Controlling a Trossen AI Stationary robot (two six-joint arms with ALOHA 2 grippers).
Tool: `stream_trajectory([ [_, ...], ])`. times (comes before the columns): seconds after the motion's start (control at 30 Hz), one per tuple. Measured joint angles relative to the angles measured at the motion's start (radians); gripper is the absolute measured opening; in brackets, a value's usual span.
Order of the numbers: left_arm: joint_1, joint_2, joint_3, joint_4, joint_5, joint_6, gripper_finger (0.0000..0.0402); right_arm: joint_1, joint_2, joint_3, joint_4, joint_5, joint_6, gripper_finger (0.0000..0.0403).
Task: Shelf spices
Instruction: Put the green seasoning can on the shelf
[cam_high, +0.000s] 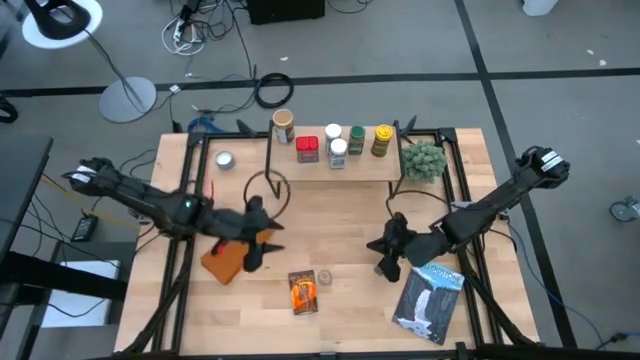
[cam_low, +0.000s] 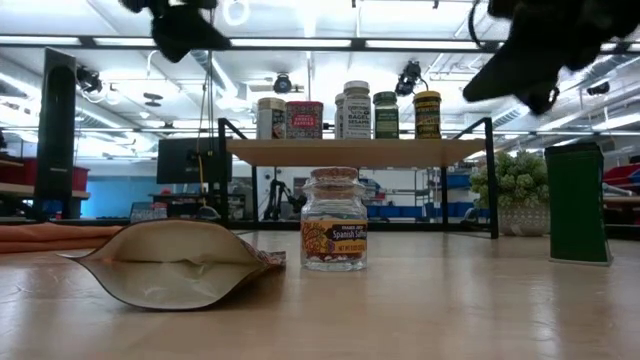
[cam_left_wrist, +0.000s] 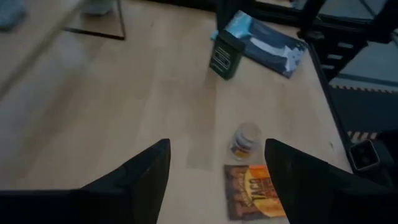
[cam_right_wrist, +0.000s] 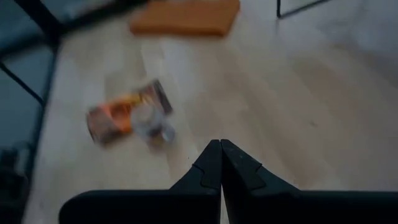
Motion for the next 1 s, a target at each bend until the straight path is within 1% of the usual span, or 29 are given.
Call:
stream_trajectory([
  [0.1, -0.046, -0.001, -0.065, 0.104, -0.019, -0.008, 0.0266, 0.005, 0.000, 0.139, -0.275, -0.037, 0.019, 0.0000],
  [0.2, -0.078, -0.001, -0.143, 0.209, -0.034, -0.008, 0.0266, 0.005, 0.000, 0.252, -0.464, -0.093, 0.104, 0.0000],
  [0.27, -0.084, -0.001, -0.196, 0.288, -0.043, -0.008, 0.0266, -0.003, 0.000, 0.308, -0.569, -0.151, 0.222, 0.0000],
  [0.37, -0.083, -0.001, -0.267, 0.373, -0.086, -0.041, 0.0266, -0.024, 0.000, 0.353, -0.698, -0.230, 0.480, 0.0000],
  [0.4, -0.082, 0.000, -0.290, 0.409, -0.097, -0.059, 0.0266, -0.029, 0.000, 0.355, -0.722, -0.250, 0.553, 0.0000],
  [0.47, -0.082, 0.000, -0.332, 0.497, -0.111, -0.081, 0.0266, -0.030, 0.003, 0.354, -0.749, -0.274, 0.633, 0.0000],
  [0.57, -0.082, 0.000, -0.386, 0.602, -0.112, -0.085, 0.0266, -0.030, 0.044, 0.355, -0.741, -0.276, 0.660, 0.0000],
  [0.63, -0.082, 0.000, -0.410, 0.656, -0.112, -0.085, 0.0266, -0.036, 0.092, 0.355, -0.721, -0.302, 0.691, 0.0000],
  [0.77, -0.082, -0.001, -0.425, 0.668, -0.112, -0.100, 0.0266, -0.048, 0.182, 0.355, -0.709, -0.437, 0.788, 0.0000],
  [0.83, -0.082, 0.000, -0.425, 0.665, -0.112, -0.106, 0.0266, -0.048, 0.210, 0.355, -0.710, -0.473, 0.816, 0.0000],
  [0.93, -0.082, 0.000, -0.425, 0.658, -0.112, -0.106, 0.0266, -0.043, 0.227, 0.356, -0.713, -0.497, 0.846, 0.0000],
  [1.0, -0.082, 0.000, -0.425, 0.654, -0.112, -0.104, 0.0266, -0.033, 0.228, 0.366, -0.718, -0.487, 0.850, 0.0000],
])
